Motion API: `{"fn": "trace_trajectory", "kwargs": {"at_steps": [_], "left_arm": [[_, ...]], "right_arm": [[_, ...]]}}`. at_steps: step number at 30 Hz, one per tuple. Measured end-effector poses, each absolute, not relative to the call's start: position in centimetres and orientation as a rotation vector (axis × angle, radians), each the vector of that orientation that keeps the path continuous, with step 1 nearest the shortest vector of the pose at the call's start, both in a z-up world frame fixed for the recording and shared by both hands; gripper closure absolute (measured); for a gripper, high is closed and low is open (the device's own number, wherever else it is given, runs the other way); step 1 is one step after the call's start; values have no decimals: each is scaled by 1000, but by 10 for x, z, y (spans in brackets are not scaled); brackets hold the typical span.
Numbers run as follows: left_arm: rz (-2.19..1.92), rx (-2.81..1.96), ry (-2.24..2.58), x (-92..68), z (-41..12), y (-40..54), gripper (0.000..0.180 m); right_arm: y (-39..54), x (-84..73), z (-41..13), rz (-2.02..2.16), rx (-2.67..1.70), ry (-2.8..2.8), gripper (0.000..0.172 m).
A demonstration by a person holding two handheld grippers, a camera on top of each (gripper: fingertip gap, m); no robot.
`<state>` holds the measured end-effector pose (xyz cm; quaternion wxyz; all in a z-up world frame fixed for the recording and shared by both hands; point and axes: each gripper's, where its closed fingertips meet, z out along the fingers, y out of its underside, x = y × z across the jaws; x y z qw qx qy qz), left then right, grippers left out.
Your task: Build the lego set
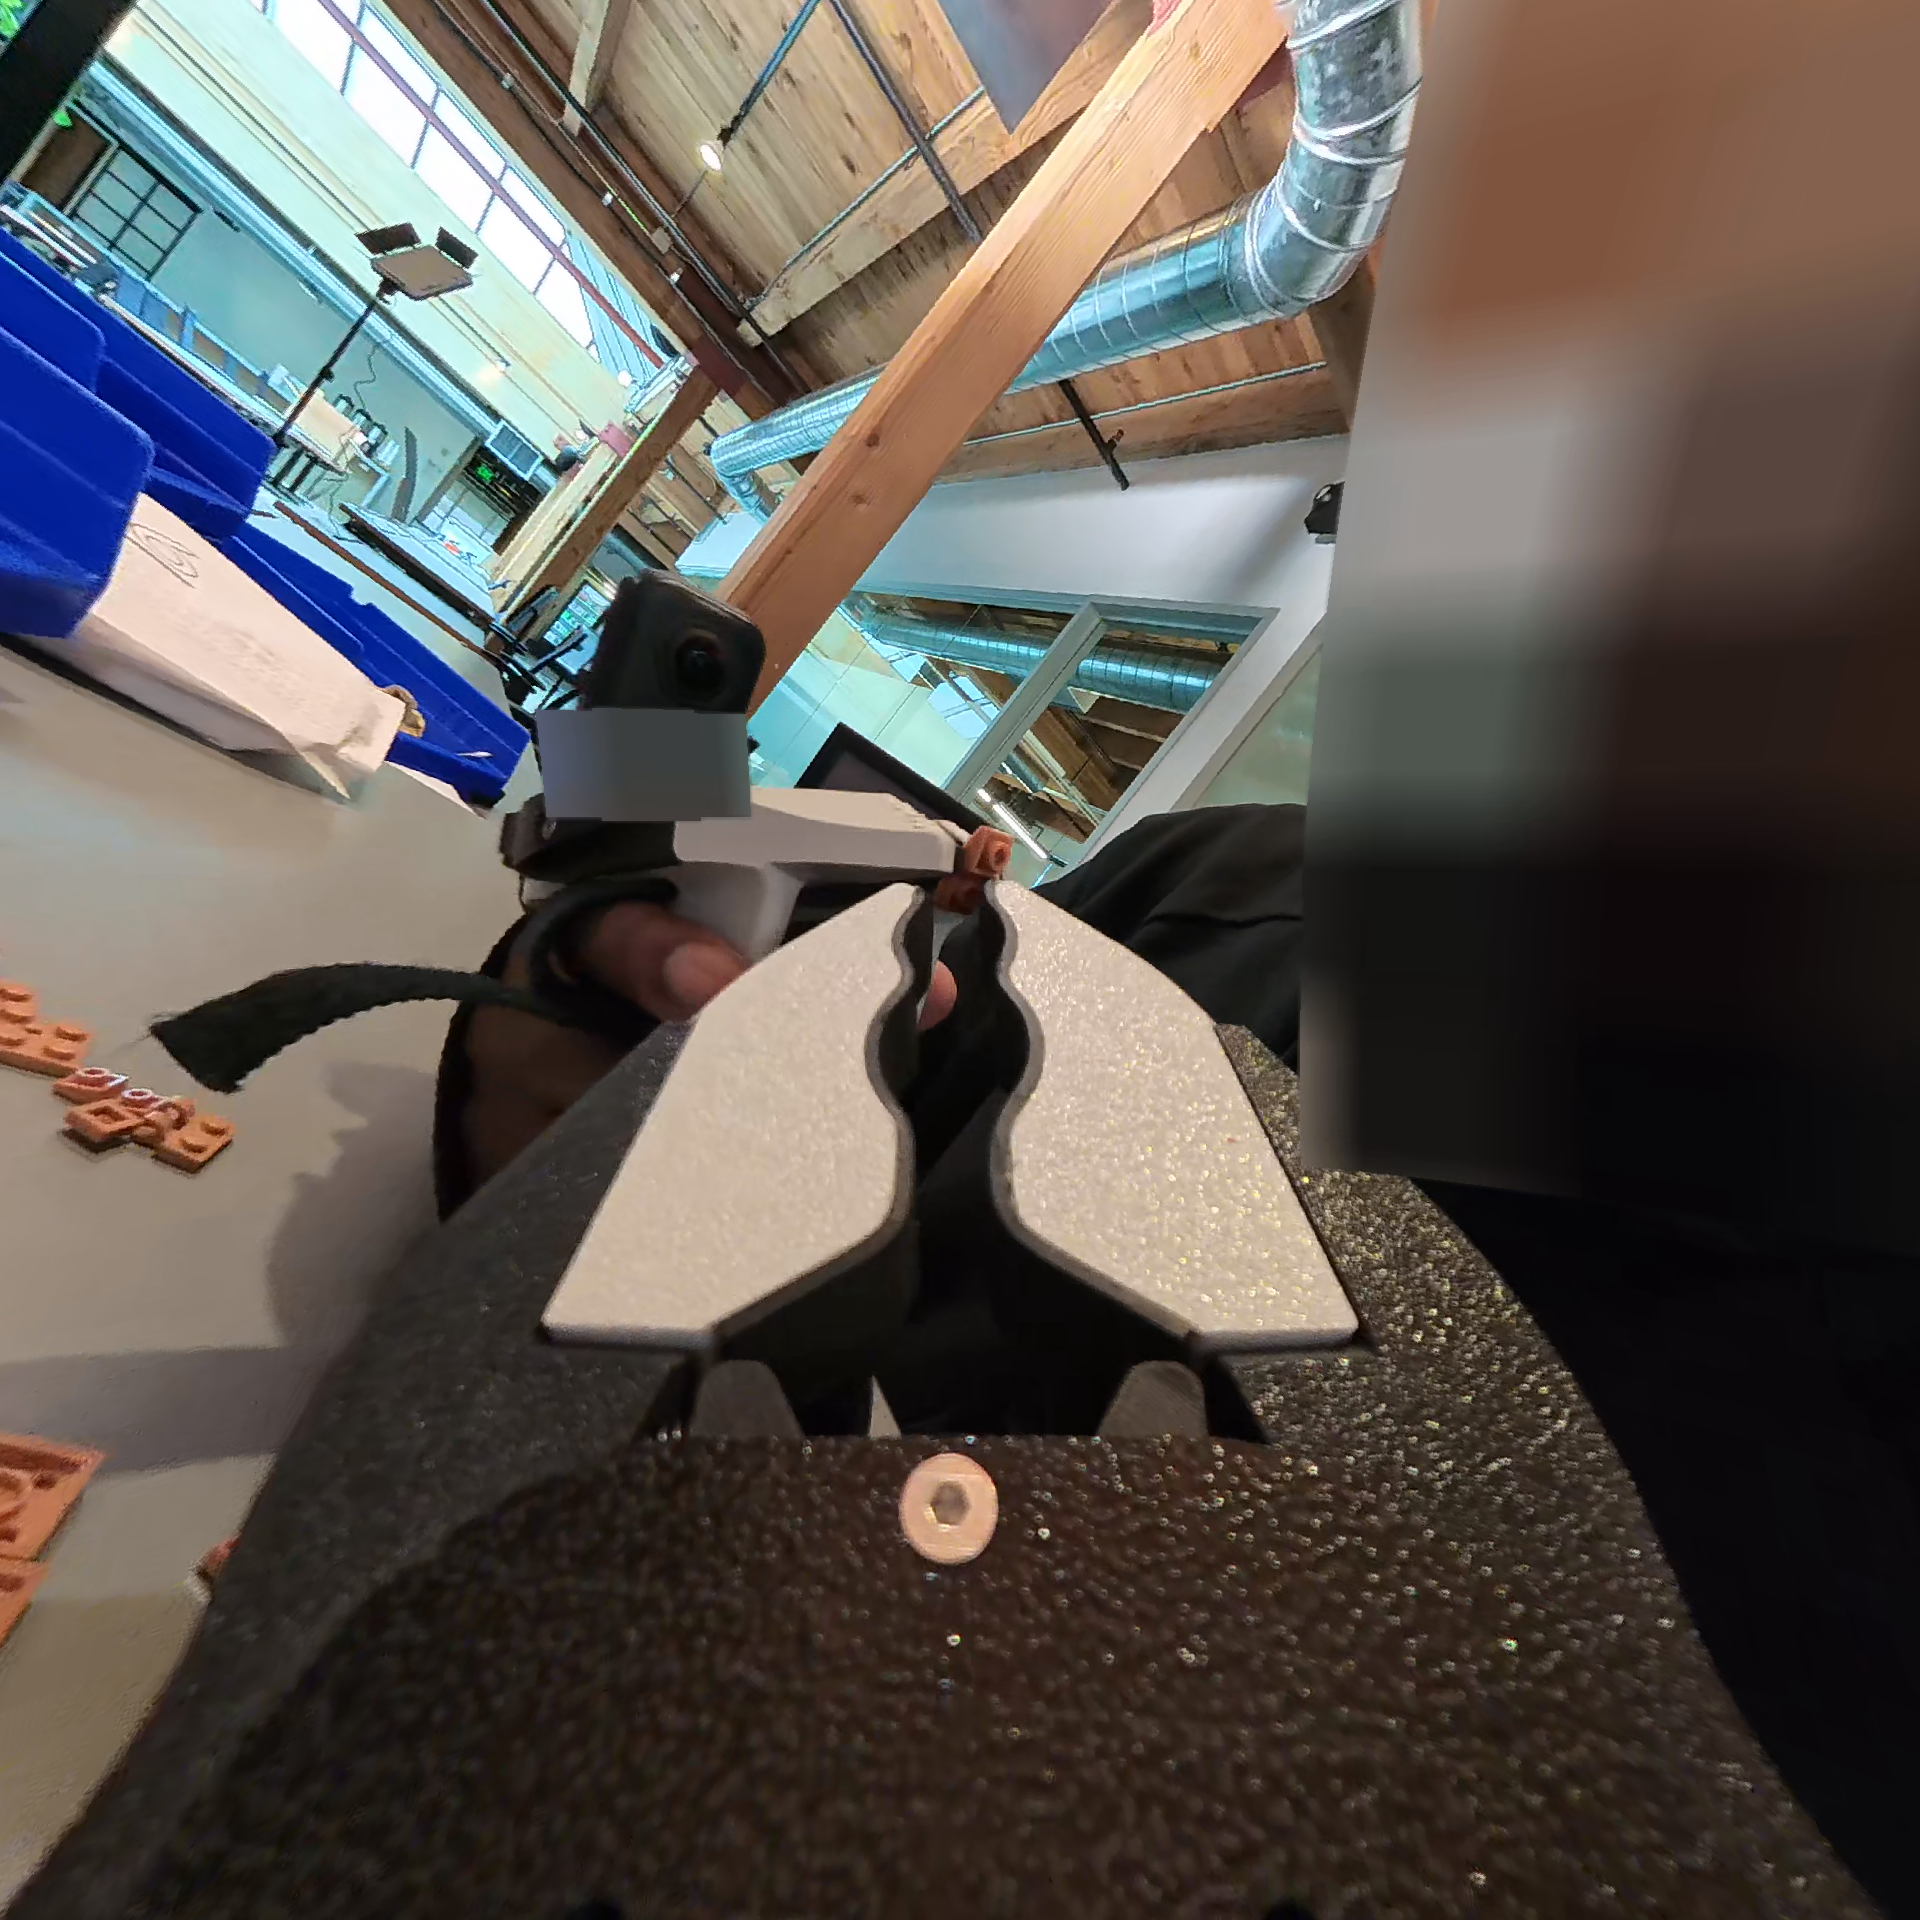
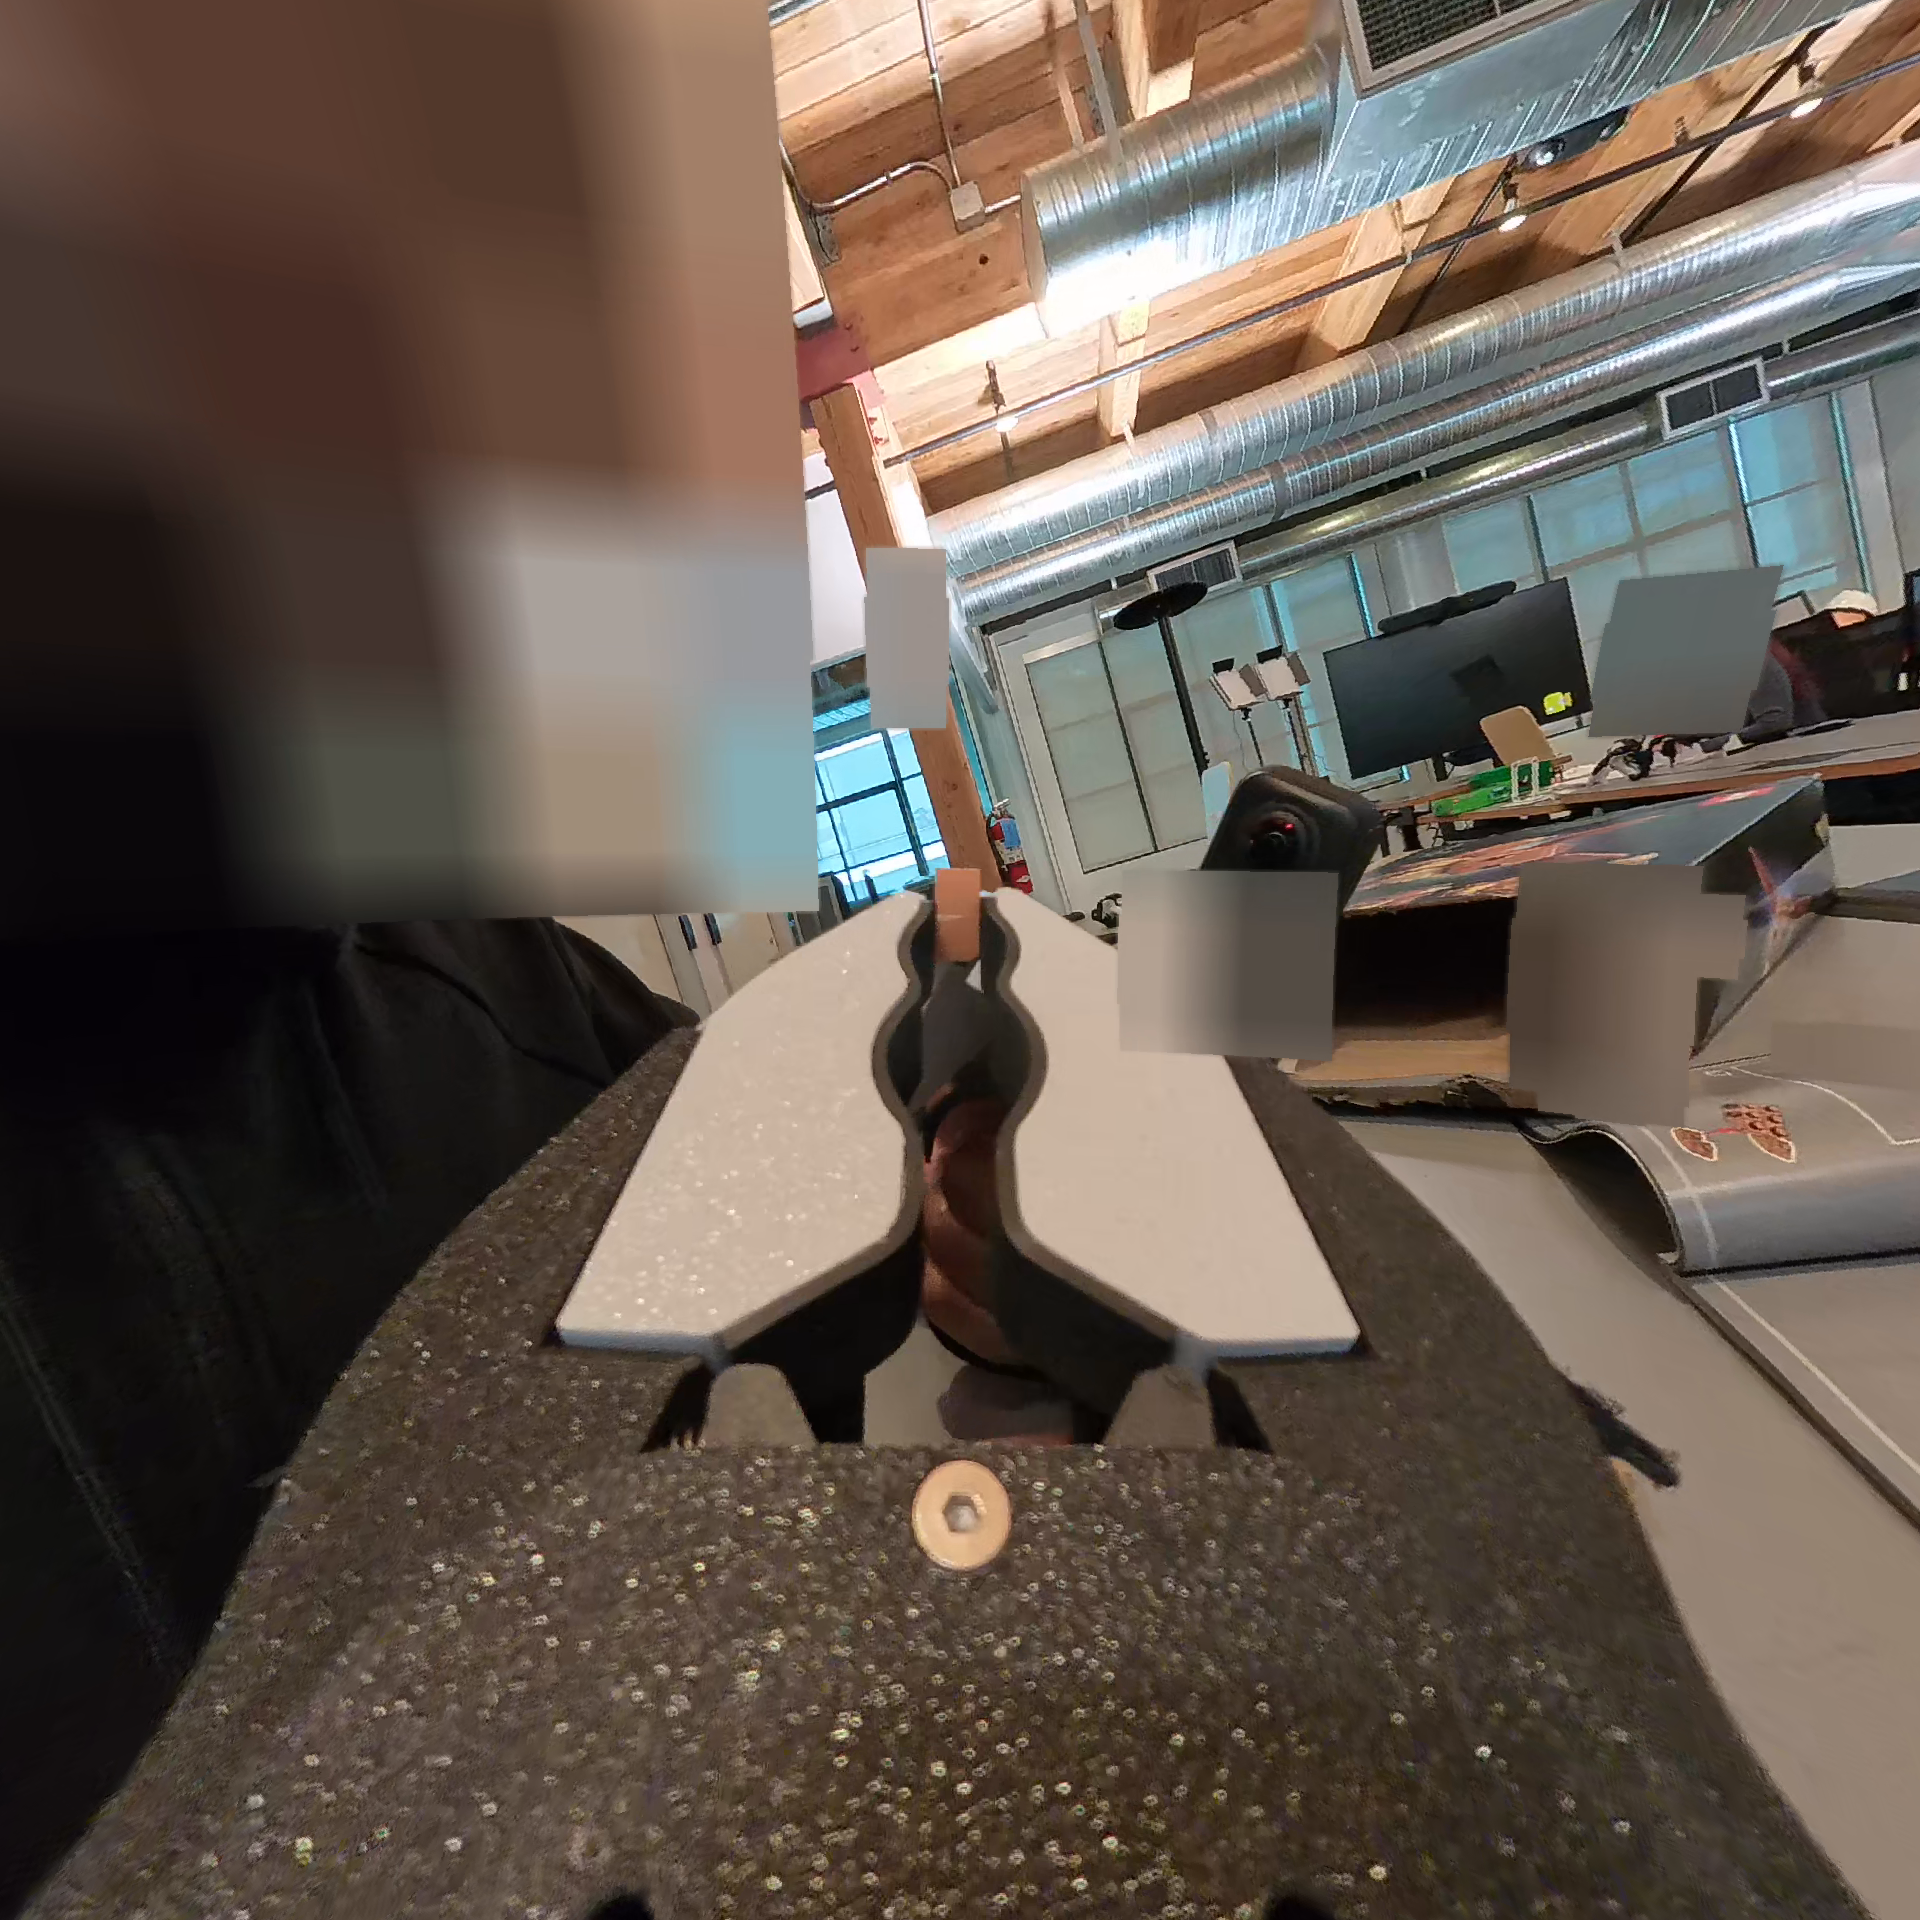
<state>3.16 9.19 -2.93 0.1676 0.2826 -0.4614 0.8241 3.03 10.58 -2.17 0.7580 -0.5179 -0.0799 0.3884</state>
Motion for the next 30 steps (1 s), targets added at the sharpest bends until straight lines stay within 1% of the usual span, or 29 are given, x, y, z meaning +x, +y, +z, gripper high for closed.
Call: {"fn": "trace_trajectory", "kwargs": {"at_steps": [12,18,20,23,26,29,30], "left_arm": [[2308,986,-1494,44,-50,104,174],[2284,1096,-1708,51,-63,110,174],[2279,1128,-1802,53,-67,112,174],[2275,1143,-1956,55,-71,112,174],[2257,1177,-2162,58,-76,116,174],[2195,1215,-2468,63,-83,124,175],[2157,1218,-2586,65,-86,126,175]], "right_arm": [[117,43,-43,582,-1343,-178,164],[121,50,-57,467,-1467,-185,164],[121,52,-60,455,-1497,-182,167],[121,53,-63,459,-1526,-175,168],[122,55,-69,469,-1574,-163,161],[123,59,-75,466,-1627,-150,151],[124,61,-76,461,-1638,-145,151]]}}
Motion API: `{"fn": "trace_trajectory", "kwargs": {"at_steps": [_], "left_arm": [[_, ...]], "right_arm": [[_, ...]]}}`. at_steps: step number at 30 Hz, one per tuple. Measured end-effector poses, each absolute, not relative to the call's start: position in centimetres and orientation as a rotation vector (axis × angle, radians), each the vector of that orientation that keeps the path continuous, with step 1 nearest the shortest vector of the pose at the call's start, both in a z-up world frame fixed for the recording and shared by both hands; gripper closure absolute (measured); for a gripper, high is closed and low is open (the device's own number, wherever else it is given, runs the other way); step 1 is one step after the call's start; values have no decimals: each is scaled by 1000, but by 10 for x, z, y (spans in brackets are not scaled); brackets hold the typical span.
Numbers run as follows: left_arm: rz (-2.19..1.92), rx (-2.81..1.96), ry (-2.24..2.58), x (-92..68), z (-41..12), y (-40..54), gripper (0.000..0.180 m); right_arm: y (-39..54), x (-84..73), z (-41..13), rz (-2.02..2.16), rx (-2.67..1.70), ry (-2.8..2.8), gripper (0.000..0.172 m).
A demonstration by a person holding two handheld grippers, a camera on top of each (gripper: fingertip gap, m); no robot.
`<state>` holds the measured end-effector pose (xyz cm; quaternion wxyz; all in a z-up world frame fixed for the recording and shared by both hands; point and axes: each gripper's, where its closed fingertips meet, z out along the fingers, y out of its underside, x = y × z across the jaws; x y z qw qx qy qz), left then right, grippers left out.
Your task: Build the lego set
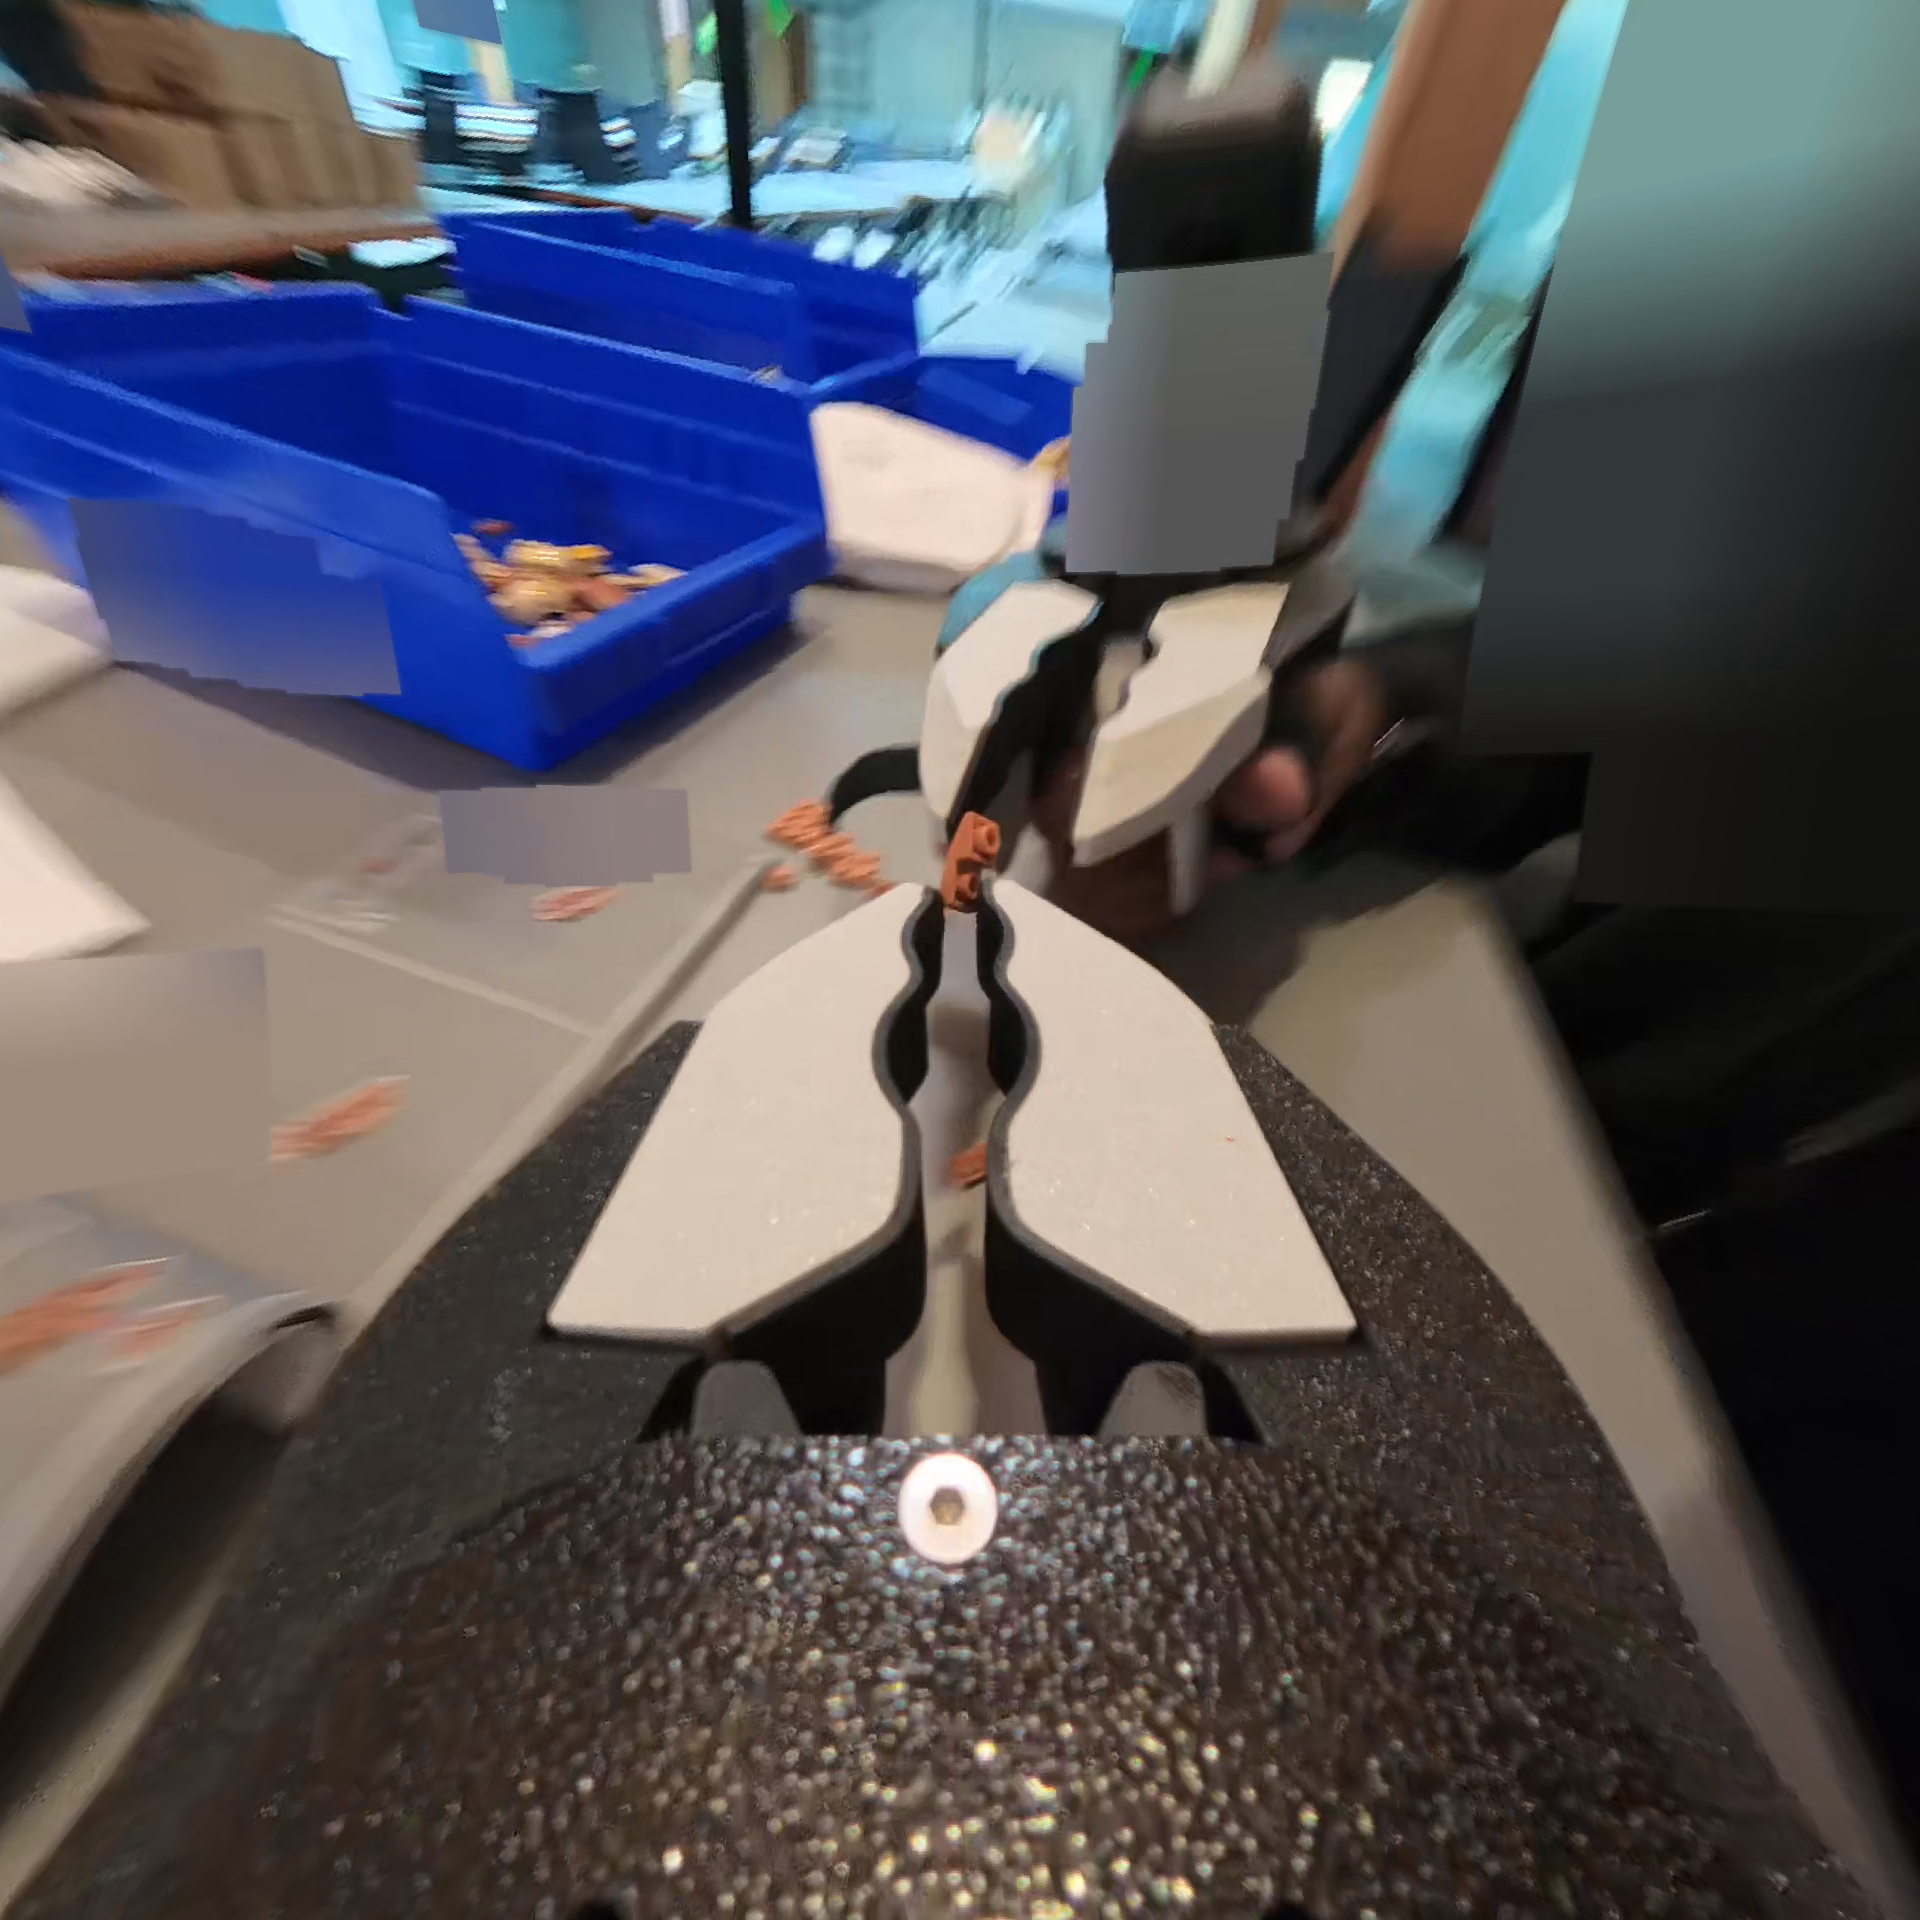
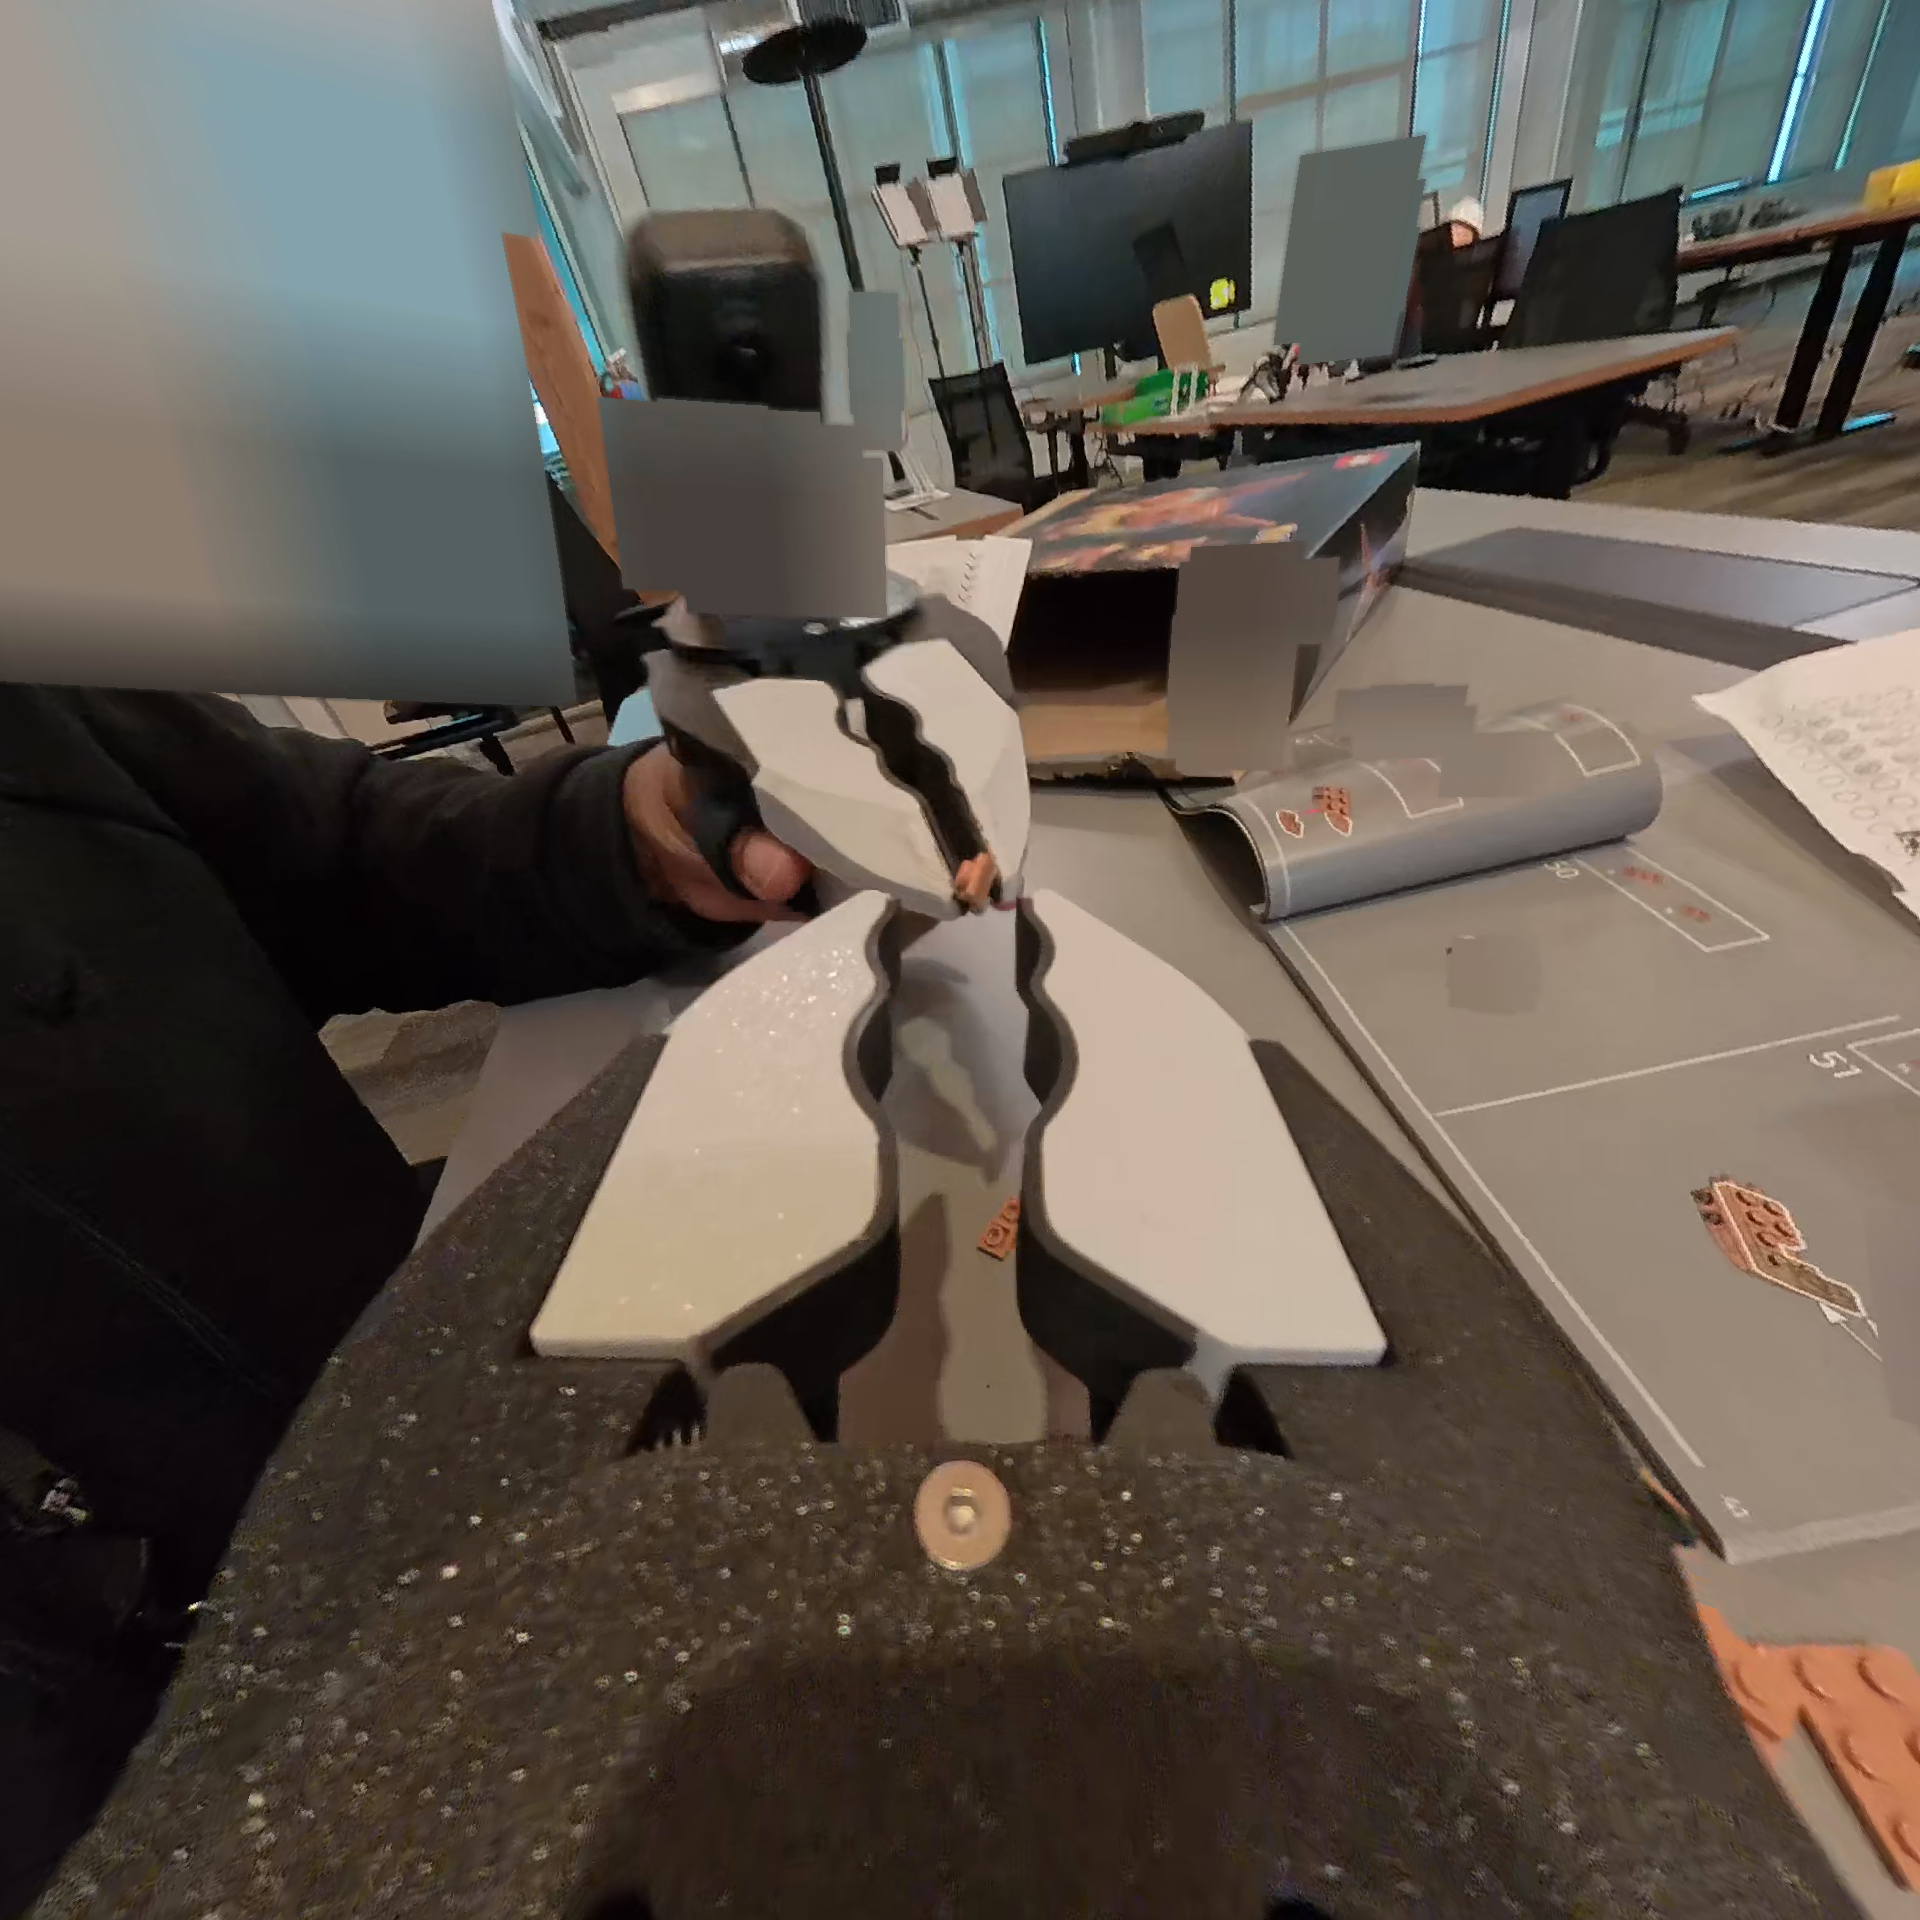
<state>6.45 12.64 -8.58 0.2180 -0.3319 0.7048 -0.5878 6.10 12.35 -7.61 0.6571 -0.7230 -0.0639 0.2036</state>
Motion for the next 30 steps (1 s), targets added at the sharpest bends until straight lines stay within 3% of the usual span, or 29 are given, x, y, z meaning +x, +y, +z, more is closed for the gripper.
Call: {"fn": "trace_trajectory", "kwargs": {"at_steps": [8,21,30], "left_arm": [[-1136,-629,2019,66,-100,128,175],[-1037,-537,2037,65,-104,125,175],[-1020,-522,2046,64,-105,124,176]], "right_arm": [[126,63,-89,470,-1724,-144,152],[127,60,-97,464,-1784,-165,165],[127,59,-100,466,-1808,-169,165]]}}
